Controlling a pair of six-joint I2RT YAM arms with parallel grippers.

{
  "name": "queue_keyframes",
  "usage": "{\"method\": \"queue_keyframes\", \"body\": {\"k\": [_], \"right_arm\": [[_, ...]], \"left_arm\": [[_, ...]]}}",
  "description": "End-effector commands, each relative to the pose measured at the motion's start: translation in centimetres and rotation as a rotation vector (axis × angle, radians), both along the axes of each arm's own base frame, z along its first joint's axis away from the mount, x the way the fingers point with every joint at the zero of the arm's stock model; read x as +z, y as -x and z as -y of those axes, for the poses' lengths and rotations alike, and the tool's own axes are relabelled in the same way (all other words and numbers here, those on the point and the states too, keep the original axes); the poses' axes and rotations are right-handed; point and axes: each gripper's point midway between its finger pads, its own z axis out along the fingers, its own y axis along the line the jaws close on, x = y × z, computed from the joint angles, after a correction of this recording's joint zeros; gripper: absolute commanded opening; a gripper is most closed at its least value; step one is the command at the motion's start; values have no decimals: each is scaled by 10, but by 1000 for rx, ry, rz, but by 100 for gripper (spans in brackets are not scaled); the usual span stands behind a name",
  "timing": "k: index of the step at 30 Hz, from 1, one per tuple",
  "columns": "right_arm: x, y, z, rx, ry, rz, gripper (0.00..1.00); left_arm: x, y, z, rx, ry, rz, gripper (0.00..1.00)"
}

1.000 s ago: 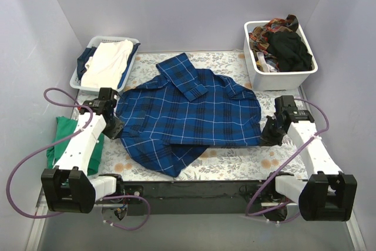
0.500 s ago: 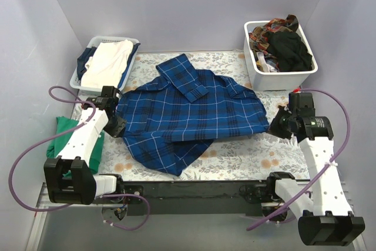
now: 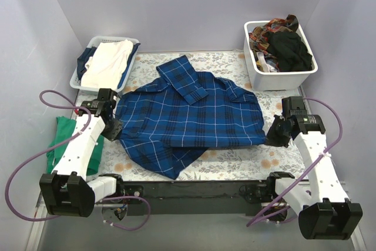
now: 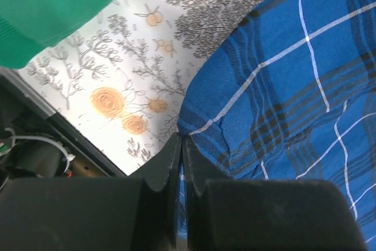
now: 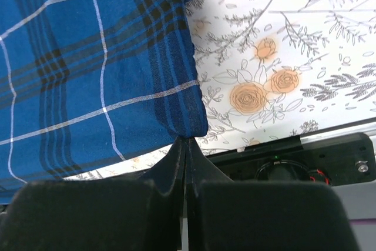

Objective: Fold and stack the long sleeve shirts
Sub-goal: Fold the shirt

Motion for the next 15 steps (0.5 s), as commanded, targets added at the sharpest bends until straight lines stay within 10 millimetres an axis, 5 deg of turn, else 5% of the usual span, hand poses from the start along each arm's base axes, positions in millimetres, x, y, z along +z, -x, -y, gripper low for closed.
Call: {"method": "queue_keyframes", "body": {"k": [1,7,15], "right_arm": [[-9,2,13,-34,58,-38,1],[1,-17,13,-34,62,9,1],[23,-83,5,-3,13,122,1]], "left_arm": [[15,9,-28,69,-139,20,0],[13,-15,-22,6,-120,37,0],[47,-99,-8,-98,-78,205,0]]}}
